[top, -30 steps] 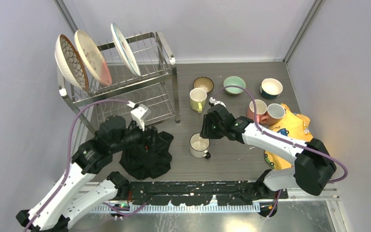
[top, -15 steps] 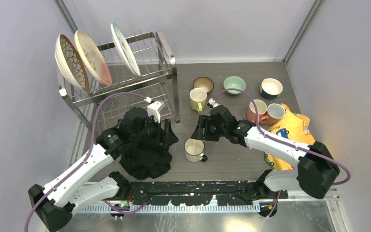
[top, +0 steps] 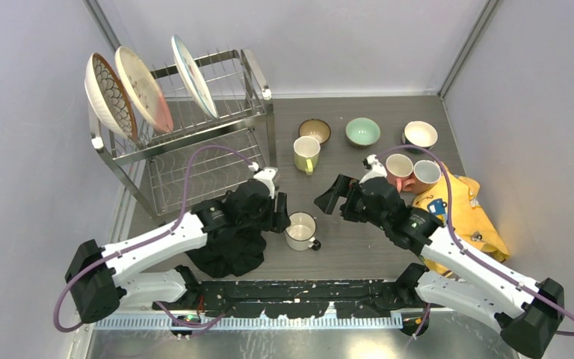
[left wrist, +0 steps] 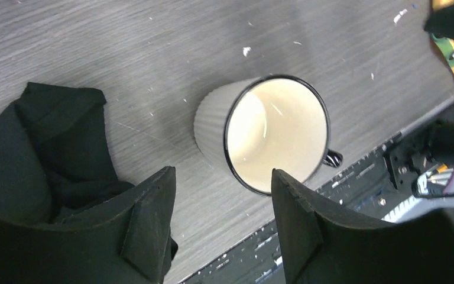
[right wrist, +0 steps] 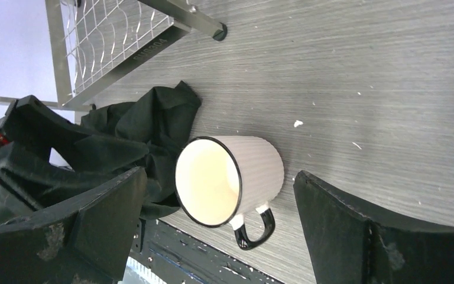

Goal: Load the mixed dishes into the dish rack
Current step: Pick up the cup at the center of the board.

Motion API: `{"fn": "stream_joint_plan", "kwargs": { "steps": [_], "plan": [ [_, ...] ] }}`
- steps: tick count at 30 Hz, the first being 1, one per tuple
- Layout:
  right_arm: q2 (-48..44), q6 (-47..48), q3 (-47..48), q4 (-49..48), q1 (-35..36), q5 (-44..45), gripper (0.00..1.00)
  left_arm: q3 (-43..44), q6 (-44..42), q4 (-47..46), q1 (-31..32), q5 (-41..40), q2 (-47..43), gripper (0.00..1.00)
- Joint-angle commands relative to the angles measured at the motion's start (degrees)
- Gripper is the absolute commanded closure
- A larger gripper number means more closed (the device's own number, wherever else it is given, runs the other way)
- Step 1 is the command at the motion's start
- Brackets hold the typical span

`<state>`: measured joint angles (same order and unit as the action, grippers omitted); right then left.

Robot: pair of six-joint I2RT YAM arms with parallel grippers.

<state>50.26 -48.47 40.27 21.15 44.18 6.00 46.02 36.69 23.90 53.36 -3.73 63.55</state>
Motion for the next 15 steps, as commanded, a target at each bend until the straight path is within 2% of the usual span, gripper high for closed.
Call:
{"fn": "stream_joint_plan", "kwargs": {
  "steps": [1, 11, 15],
  "plan": [
    [-3.68, -3.45, -2.27, 0.83, 0.24, 3.34, 0.00, -0.61, 3.40, -7.02, 0.16, -5.34, 2.90, 0.39],
    [-4.87, -4.41, -4.47, -0.15, 0.25, 3.30, 0.00, 0.35, 4.62, -10.55, 1.88, -3.27, 11.61, 0.43],
    [-3.95, -5.64, -5.09, -1.04, 0.21, 2.04, 0.00, 0.39, 4.37, -10.51, 2.43, -3.51, 12.82, 0.53]
  ]
}}
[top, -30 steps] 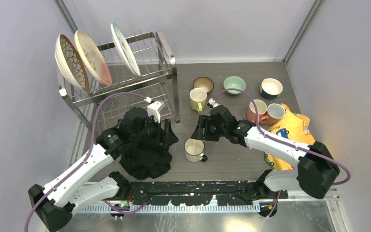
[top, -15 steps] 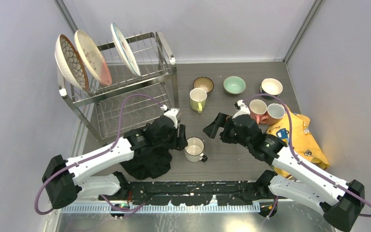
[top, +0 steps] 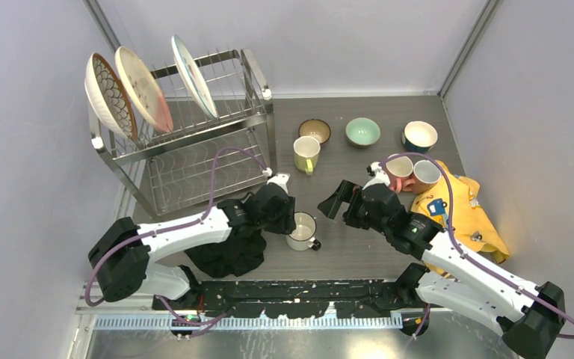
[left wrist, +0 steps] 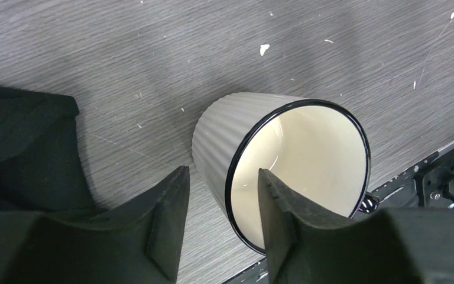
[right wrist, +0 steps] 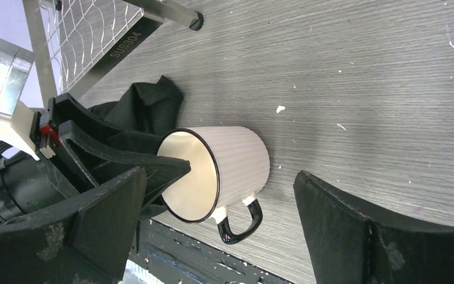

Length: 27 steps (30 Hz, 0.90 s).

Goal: Load the mixed dishes into the dish rack
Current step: Pick up the cup at the center of the board.

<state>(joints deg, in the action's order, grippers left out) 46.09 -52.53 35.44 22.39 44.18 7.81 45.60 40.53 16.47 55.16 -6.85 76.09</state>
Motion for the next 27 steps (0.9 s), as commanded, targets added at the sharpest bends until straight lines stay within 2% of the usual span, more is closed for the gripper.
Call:
{"fn": "stream_joint_plan", "kwargs": {
  "steps": [1, 3, 10, 14, 20, 24, 27],
  "plan": [
    [0.34, -2.11, -0.54, -2.93, 0.24, -0.46, 0.00, 0.74, 0.33, -3.03, 0.65, -0.55, 0.24, 0.59],
    [0.67, -2.92, -0.97, -4.26, 0.28, -2.10, 0.00, 0.50, -0.13, -3.11, 0.65, -1.31, -0.08, 0.71],
    [0.09, -3.92, -1.04, -4.43, 0.21, -5.49, 0.00, -1.31, -0.73, -4.52, 0.61, -2.57, -3.43, 1.00],
    [-2.05, -5.07, -2.16, -5.20, 0.22, -10.20, 0.00, -3.91, -1.54, -7.60, 0.65, -4.37, -7.55, 1.00],
    [-7.08, -7.04, -2.91, -5.28, 0.20, -17.99, 0.03, -13.57, -1.43, -23.51, 0.63, -8.47, -18.15, 1.00],
    [-10.14, -10.82, -5.42, -8.58, 0.13, -22.55, 0.13, -16.93, -3.13, -29.41, 0.65, -10.71, -24.36, 1.00],
    [-9.23, -15.74, -7.80, -15.37, 0.17, -26.77, 0.26, -18.04, -5.11, -33.32, 0.65, -10.45, -27.40, 1.00]
  ]
}}
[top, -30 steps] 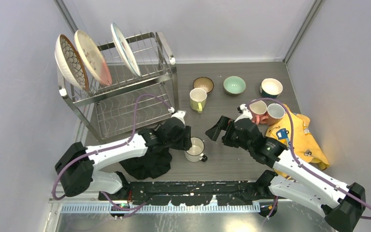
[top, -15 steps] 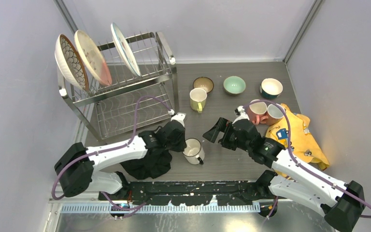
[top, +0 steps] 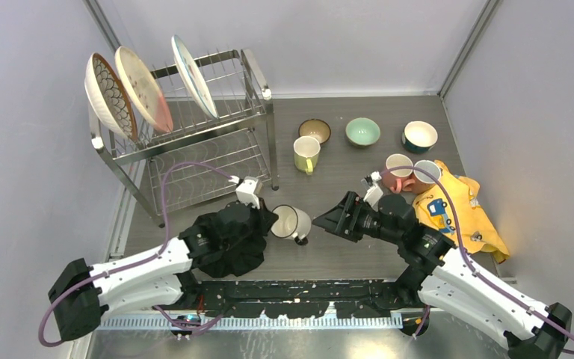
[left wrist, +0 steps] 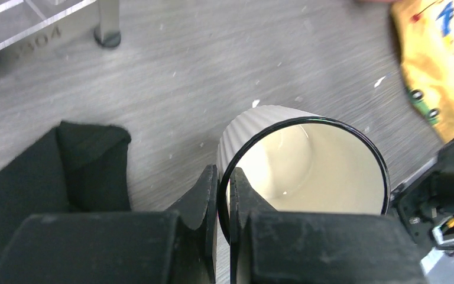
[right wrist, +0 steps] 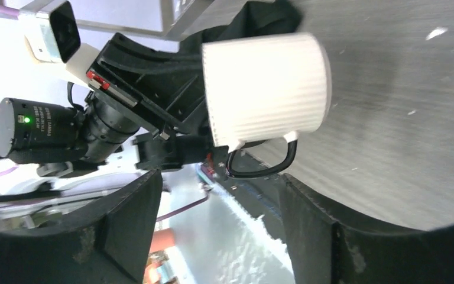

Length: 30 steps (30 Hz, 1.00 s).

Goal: Load the mixed dishes into the dish rack
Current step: Pick up the cup at the center of the board.

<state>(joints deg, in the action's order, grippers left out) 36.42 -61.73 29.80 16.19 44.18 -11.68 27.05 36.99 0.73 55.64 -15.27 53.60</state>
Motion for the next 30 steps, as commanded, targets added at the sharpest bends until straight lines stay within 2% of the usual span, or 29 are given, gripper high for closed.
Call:
{"fn": "stream_joint_plan", "kwargs": {
  "steps": [1, 3, 5, 8, 11, 21, 26, 30],
  "plan": [
    [1.64, -8.08, -2.58, -11.29, 0.18, -8.53, 0.30, 0.19, -2.18, -18.72, 0.17, -1.92, -5.74, 1.00],
    [3.39, -11.59, -3.80, -16.79, 0.20, -10.92, 0.36, -0.20, -3.26, -20.66, 0.15, -1.61, -7.39, 1.00],
    [4.51, -15.20, -5.09, -22.33, 0.18, -12.31, 0.36, -0.16, -4.34, -21.66, 0.17, -1.08, -8.73, 1.00],
    [4.87, -18.55, -6.39, -26.76, 0.13, -12.09, 0.26, 0.57, -5.65, -21.33, 0.17, -1.32, -10.45, 1.00],
    [5.78, -21.15, -7.41, -31.13, 0.20, -12.10, 0.23, 0.45, -6.43, -21.90, 0.17, -2.53, -12.04, 1.00],
    [17.12, -34.92, -9.58, -61.21, 0.14, -15.80, 0.46, -0.77, -7.86, -30.91, 0.17, -0.23, -13.46, 1.00],
    [20.18, -36.92, -9.38, -70.82, 0.16, -16.38, 0.55, -1.38, -8.18, -32.93, 0.17, 0.96, -13.51, 1.00],
    [22.23, -40.21, -9.60, -81.96, 0.17, -16.35, 0.59, -1.99, -8.19, -33.85, 0.17, 1.63, -14.07, 1.00]
  ]
}}
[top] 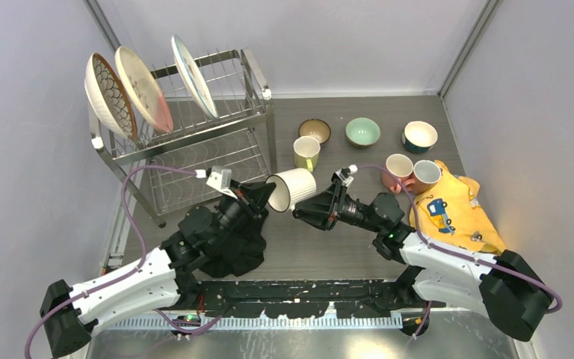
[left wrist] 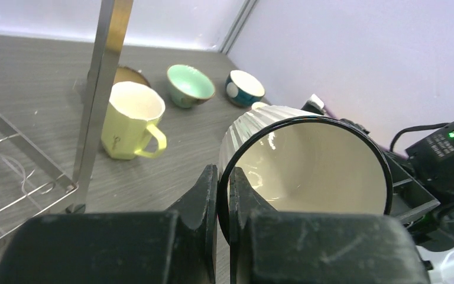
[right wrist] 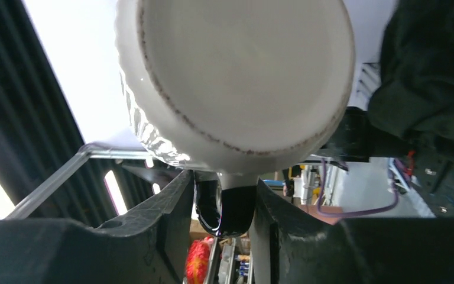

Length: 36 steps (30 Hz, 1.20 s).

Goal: Load the mixed dishes into the dish rack
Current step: Pick up the cup at the center of the board, then turn the cup upside down in the dish rack.

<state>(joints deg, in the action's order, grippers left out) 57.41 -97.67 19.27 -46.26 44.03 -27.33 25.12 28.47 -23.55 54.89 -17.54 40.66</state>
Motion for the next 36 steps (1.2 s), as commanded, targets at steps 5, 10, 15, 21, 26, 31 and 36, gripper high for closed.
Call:
{"fn": "stream_joint_plan", "kwargs": {
  "steps": [5, 10, 15, 21, 26, 31, 36],
  "plan": [
    [4.52, -8.73, 2.34, -27.66, 0.28, -1.17, 0.58, -1.58, 0.62, -12.62, 0.87, 4.39, -1.40, 1.00],
    [6.29, -10.20, 3.00, -31.05, 0.39, -1.54, 0.60, -2.24, 0.69, -13.45, 0.87, 4.97, -1.21, 1.00],
    [6.35, -10.26, 3.03, -31.03, 0.47, -1.76, 0.60, -2.86, 0.70, -13.73, 0.92, 5.11, -1.30, 1.00],
    [7.68, -10.17, 4.07, -31.60, 1.03, -2.85, 0.70, -2.89, 0.03, -13.46, 0.92, 5.50, -1.20, 1.00],
    [8.71, -10.80, 3.93, -34.97, 1.22, -1.69, 0.98, -3.15, 0.06, -11.73, 0.92, 4.65, -1.65, 1.00],
    [9.33, -10.64, 2.76, -35.83, 1.23, 2.09, 0.99, -3.86, -0.26, -8.32, 0.92, 4.53, -4.52, 0.82],
    [10.00, -9.59, 2.10, -35.74, 1.07, 5.35, 0.99, -4.42, -0.61, -2.55, 0.92, 2.87, -8.44, 0.63]
  ]
}}
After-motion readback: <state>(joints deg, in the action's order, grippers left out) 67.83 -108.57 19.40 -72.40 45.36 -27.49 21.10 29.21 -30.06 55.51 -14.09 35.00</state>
